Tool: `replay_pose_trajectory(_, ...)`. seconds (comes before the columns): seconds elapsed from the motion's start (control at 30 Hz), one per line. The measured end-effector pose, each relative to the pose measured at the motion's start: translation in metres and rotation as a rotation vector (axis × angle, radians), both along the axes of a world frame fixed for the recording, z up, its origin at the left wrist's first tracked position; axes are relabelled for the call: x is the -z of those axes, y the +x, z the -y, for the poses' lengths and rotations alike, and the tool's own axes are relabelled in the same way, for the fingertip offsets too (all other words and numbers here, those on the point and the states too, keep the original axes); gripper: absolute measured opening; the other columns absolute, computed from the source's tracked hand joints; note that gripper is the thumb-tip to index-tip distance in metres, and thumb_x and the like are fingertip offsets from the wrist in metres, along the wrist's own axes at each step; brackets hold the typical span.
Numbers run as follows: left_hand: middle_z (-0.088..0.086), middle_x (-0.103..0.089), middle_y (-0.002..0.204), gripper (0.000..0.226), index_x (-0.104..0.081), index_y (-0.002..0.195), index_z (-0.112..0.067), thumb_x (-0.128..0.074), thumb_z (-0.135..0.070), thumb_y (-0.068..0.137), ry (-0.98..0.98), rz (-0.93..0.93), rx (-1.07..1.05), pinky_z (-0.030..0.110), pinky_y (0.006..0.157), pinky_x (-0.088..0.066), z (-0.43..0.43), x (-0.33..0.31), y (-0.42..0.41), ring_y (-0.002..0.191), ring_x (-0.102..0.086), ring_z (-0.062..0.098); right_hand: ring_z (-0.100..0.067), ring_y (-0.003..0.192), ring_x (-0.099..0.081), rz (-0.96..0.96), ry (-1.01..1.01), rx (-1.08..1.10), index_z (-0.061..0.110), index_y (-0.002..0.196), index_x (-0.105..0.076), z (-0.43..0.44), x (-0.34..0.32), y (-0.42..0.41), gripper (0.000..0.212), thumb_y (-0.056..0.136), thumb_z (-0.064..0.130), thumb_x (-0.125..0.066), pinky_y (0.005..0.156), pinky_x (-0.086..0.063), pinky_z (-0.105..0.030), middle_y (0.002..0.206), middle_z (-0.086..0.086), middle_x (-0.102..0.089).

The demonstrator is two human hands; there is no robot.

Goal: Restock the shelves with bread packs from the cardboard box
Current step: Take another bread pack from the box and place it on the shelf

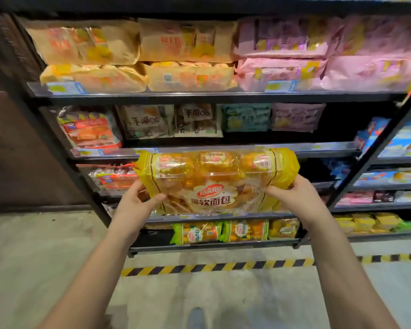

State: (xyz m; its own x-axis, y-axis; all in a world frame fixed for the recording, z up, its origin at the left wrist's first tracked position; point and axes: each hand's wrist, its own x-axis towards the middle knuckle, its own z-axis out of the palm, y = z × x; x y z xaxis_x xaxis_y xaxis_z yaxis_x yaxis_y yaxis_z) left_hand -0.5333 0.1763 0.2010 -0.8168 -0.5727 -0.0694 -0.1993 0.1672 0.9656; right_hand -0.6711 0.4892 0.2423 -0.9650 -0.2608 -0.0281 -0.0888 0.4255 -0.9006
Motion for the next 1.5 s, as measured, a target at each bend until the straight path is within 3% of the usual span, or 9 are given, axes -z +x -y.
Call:
replay_pose_trajectory(0.13, -0.006, -0.073, 0.103, 0.028, -0.065, 0.103, -0.029, -0.075, -0.008, 0.089, 0.066, 0.037, -0.053, 0.020, 0.074, -0.043, 0.012, 0.036, -0.040, 0.100, -0.065, 0.011, -0.013, 0.094, -0.065, 0.082, 0.044, 0.067, 0.023, 0.101, -0.072, 0.028, 0.039, -0.041, 0.019, 0.087, 0.013, -0.079, 0.075, -0.049, -0.034, 0.096, 0.005, -0.072)
replay_pose_trajectory(0.37, -0.005, -0.075, 0.102, 0.030, -0.070, 0.105, -0.027, -0.078, -0.005, 0.086, 0.209, 0.131, -0.117, 0.035, 0.089, -0.052, 0.028, 0.092, -0.101, 0.099, -0.068, 0.013, -0.012, 0.095, -0.064, 0.178, 0.060, 0.103, 0.033, 0.099, -0.068, 0.057, 0.088, -0.099, 0.023, 0.090, 0.013, -0.076, 0.083, -0.048, -0.037, 0.100, 0.007, -0.070)
replay_pose_trajectory(0.57, -0.019, -0.076, 0.087, 0.036, -0.067, 0.097, -0.036, -0.075, -0.003, 0.088, 0.255, 0.103, -0.159, 0.027, 0.085, -0.048, 0.025, 0.111, -0.147, 0.096, -0.064, 0.007, -0.015, 0.094, -0.064, 0.272, 0.005, 0.074, 0.029, 0.099, -0.068, 0.074, 0.115, -0.145, 0.023, 0.090, 0.008, -0.072, 0.076, -0.049, -0.034, 0.099, 0.000, -0.070)
replay_pose_trajectory(0.7, -0.010, -0.076, 0.107, 0.036, -0.070, 0.110, -0.035, -0.079, -0.010, 0.086, 0.248, 0.111, -0.133, 0.035, 0.096, -0.049, 0.030, 0.128, -0.179, 0.106, -0.067, 0.010, -0.012, 0.098, -0.065, 0.337, -0.039, 0.130, 0.026, 0.113, -0.068, 0.076, 0.148, -0.179, 0.029, 0.091, 0.007, -0.073, 0.074, -0.047, -0.029, 0.102, 0.002, -0.071)
replay_pose_trajectory(1.03, -0.019, -0.068, 0.104, 0.033, -0.064, 0.111, -0.039, -0.072, -0.013, 0.094, 0.134, 0.144, -0.164, 0.018, 0.076, -0.042, 0.037, 0.206, -0.229, 0.096, -0.061, -0.004, -0.011, 0.090, -0.063, 0.347, 0.007, 0.137, 0.031, 0.109, -0.066, 0.085, 0.243, -0.233, 0.025, 0.099, 0.008, -0.063, 0.066, -0.043, -0.023, 0.098, 0.004, -0.069)
replay_pose_trajectory(1.2, -0.022, -0.065, 0.110, 0.031, -0.056, 0.126, -0.033, -0.065, -0.022, 0.099, 0.137, 0.150, -0.162, 0.001, 0.074, -0.041, 0.038, 0.232, -0.243, 0.088, -0.059, -0.023, -0.011, 0.103, -0.064, 0.411, -0.089, 0.157, 0.015, 0.129, -0.057, 0.091, 0.270, -0.247, 0.030, 0.099, 0.011, -0.060, 0.089, -0.048, -0.032, 0.107, 0.008, -0.067)
replay_pose_trajectory(1.27, -0.020, -0.064, 0.116, 0.031, -0.053, 0.130, -0.034, -0.062, -0.037, 0.100, 0.169, 0.161, -0.141, 0.009, 0.083, -0.042, 0.044, 0.237, -0.248, 0.103, -0.060, -0.014, -0.008, 0.112, -0.062, 0.456, -0.180, 0.159, 0.019, 0.151, -0.039, 0.094, 0.275, -0.253, 0.049, 0.105, 0.029, -0.052, 0.109, -0.040, -0.035, 0.128, 0.018, -0.057)
replay_pose_trajectory(1.33, -0.019, -0.062, 0.119, 0.028, -0.053, 0.121, -0.038, -0.053, -0.055, 0.100, 0.163, 0.218, -0.114, 0.026, 0.093, -0.038, 0.050, 0.239, -0.251, 0.113, -0.057, -0.002, -0.006, 0.122, -0.054, 0.493, -0.151, 0.133, 0.039, 0.160, -0.017, 0.096, 0.276, -0.256, 0.062, 0.106, 0.054, -0.040, 0.112, -0.029, -0.038, 0.140, 0.026, -0.036)
replay_pose_trajectory(1.5, -0.002, -0.061, 0.110, 0.047, -0.054, 0.118, -0.019, -0.036, -0.060, 0.103, 0.029, 0.231, -0.123, 0.040, 0.087, -0.044, 0.056, 0.230, -0.273, 0.099, -0.056, 0.012, -0.014, 0.117, -0.059, 0.379, -0.081, 0.143, 0.034, 0.155, -0.032, 0.111, 0.263, -0.267, 0.056, 0.106, 0.059, -0.031, 0.096, -0.035, -0.029, 0.123, 0.024, -0.032)
